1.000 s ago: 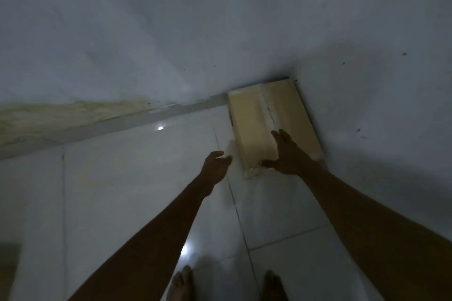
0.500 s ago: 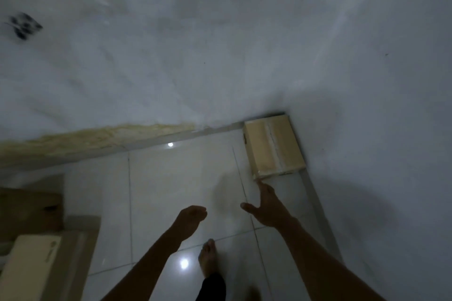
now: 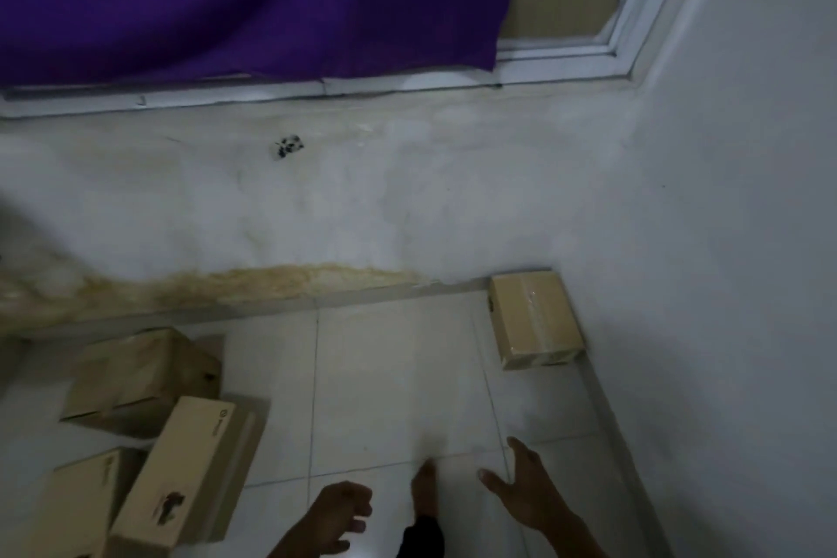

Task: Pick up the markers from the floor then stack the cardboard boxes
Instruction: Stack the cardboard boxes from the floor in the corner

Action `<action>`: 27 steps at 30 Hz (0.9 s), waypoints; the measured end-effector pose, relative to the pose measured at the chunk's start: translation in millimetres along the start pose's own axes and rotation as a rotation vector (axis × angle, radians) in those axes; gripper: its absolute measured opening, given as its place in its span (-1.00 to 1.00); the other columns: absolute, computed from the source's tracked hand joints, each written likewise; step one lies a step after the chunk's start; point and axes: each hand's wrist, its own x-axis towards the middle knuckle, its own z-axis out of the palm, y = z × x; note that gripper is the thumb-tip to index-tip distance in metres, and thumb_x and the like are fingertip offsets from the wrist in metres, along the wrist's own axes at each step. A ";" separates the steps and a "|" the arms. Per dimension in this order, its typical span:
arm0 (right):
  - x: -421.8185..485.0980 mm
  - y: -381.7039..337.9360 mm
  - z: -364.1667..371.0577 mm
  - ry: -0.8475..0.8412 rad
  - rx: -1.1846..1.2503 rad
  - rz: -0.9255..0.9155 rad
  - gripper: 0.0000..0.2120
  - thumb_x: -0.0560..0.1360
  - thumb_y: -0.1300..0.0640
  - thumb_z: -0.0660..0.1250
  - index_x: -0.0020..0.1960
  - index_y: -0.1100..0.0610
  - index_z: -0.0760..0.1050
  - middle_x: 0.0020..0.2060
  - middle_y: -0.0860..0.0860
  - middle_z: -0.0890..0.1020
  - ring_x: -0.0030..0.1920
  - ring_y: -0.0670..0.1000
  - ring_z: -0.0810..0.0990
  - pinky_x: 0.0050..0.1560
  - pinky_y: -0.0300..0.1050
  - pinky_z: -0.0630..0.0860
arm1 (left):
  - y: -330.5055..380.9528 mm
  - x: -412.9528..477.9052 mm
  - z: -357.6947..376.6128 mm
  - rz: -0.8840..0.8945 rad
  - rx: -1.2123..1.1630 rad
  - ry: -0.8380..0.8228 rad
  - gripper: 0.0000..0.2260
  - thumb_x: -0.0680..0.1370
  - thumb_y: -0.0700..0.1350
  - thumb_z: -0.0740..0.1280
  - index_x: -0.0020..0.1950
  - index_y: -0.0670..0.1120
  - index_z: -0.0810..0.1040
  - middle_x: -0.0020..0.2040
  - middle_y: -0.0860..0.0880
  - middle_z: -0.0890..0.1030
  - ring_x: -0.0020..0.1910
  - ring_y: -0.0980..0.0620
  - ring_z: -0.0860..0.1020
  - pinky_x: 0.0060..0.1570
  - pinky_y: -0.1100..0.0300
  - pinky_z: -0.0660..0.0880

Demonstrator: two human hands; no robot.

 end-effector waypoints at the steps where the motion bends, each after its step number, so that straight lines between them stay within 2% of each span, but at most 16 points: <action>1: -13.6 -0.6 4.3 -0.011 -0.003 0.004 -0.04 0.39 -0.31 0.32 0.54 0.16 -0.01 0.49 0.17 0.15 0.48 0.09 0.23 0.45 -0.11 0.19 | -12.0 -10.0 -5.4 -0.004 -0.019 0.004 -0.89 0.55 -0.12 0.33 -0.11 -0.14 0.59 -0.21 -0.12 0.60 -0.32 -0.04 0.49 -0.25 0.23 0.29; 3: -34.2 -2.9 14.0 -0.026 -0.024 -0.007 0.26 0.10 -0.59 0.18 0.54 0.17 -0.02 0.49 0.17 0.15 0.49 0.10 0.21 0.44 -0.11 0.17 | -33.3 -28.8 -17.3 -0.019 -0.053 0.013 -0.87 0.55 -0.11 0.33 -0.12 -0.16 0.57 -0.19 -0.14 0.58 -0.29 -0.05 0.49 -0.20 0.20 0.30; 4: -39.7 -2.7 18.4 -0.035 -0.032 -0.021 0.31 0.04 -0.62 0.12 0.54 0.17 -0.01 0.49 0.16 0.16 0.49 0.10 0.21 0.44 -0.12 0.16 | -41.2 -36.7 -22.7 -0.028 -0.073 0.019 -0.86 0.56 -0.11 0.32 -0.13 -0.16 0.56 -0.21 -0.14 0.57 -0.30 -0.05 0.48 -0.20 0.19 0.29; 5: -46.4 -5.8 22.3 -0.036 -0.044 -0.026 0.23 0.13 -0.58 0.16 0.54 0.17 -0.01 0.49 0.16 0.16 0.49 0.10 0.21 0.44 -0.11 0.16 | -47.7 -43.5 -28.6 -0.037 -0.090 0.024 -0.86 0.57 -0.11 0.31 -0.13 -0.15 0.55 -0.23 -0.13 0.56 -0.31 -0.05 0.46 -0.22 0.20 0.27; 7: -57.4 -11.9 30.8 -0.025 -0.075 -0.057 -0.08 0.41 -0.32 0.27 0.54 0.18 0.02 0.49 0.17 0.18 0.49 0.11 0.21 0.46 -0.08 0.17 | -58.7 -59.9 -40.6 -0.050 -0.118 0.054 -0.87 0.58 -0.11 0.29 -0.10 -0.14 0.55 -0.25 -0.11 0.55 -0.32 -0.03 0.45 -0.27 0.21 0.25; 8: -59.6 -16.1 34.7 -0.022 -0.076 -0.074 -0.14 0.46 -0.24 0.29 0.54 0.18 0.03 0.49 0.17 0.19 0.49 0.12 0.21 0.46 -0.06 0.18 | -61.9 -67.4 -47.4 -0.052 -0.125 0.068 -0.86 0.59 -0.10 0.27 -0.09 -0.13 0.55 -0.26 -0.10 0.55 -0.33 -0.02 0.46 -0.29 0.23 0.25; 13: -72.7 -50.2 51.4 -0.016 -0.122 -0.126 -0.18 0.47 -0.20 0.31 0.54 0.17 0.04 0.48 0.17 0.21 0.48 0.13 0.22 0.44 -0.05 0.19 | -78.1 -94.7 -88.5 0.002 -0.152 0.140 -0.88 0.59 -0.08 0.28 -0.09 -0.08 0.54 -0.21 -0.08 0.56 -0.29 0.01 0.49 -0.26 0.22 0.31; 18: -74.9 -87.1 79.7 -0.024 -0.171 -0.170 -0.17 0.46 -0.21 0.32 0.53 0.19 0.07 0.49 0.16 0.23 0.47 0.12 0.25 0.42 -0.05 0.22 | -96.4 -115.5 -134.8 0.012 -0.210 0.094 -0.91 0.50 -0.06 0.39 -0.12 -0.05 0.53 -0.19 -0.07 0.56 -0.29 0.02 0.47 -0.26 0.24 0.28; 22: -78.4 -116.3 117.4 -0.027 -0.211 -0.197 -0.08 0.38 -0.29 0.32 0.52 0.19 0.10 0.47 0.18 0.26 0.45 0.14 0.28 0.41 -0.02 0.24 | -123.5 -111.4 -170.4 0.073 -0.195 0.156 -0.88 0.59 -0.04 0.26 0.03 -0.06 0.54 -0.05 -0.05 0.58 -0.17 0.05 0.52 -0.20 0.25 0.38; 27: -85.4 -154.7 185.0 -0.056 -0.250 -0.214 -0.17 0.46 -0.20 0.32 0.52 0.20 0.08 0.48 0.19 0.24 0.47 0.16 0.25 0.42 0.01 0.22 | -171.9 -107.7 -232.0 0.016 -0.217 0.153 -0.88 0.56 -0.03 0.30 0.01 -0.06 0.55 -0.12 -0.03 0.60 -0.23 0.06 0.54 -0.27 0.28 0.37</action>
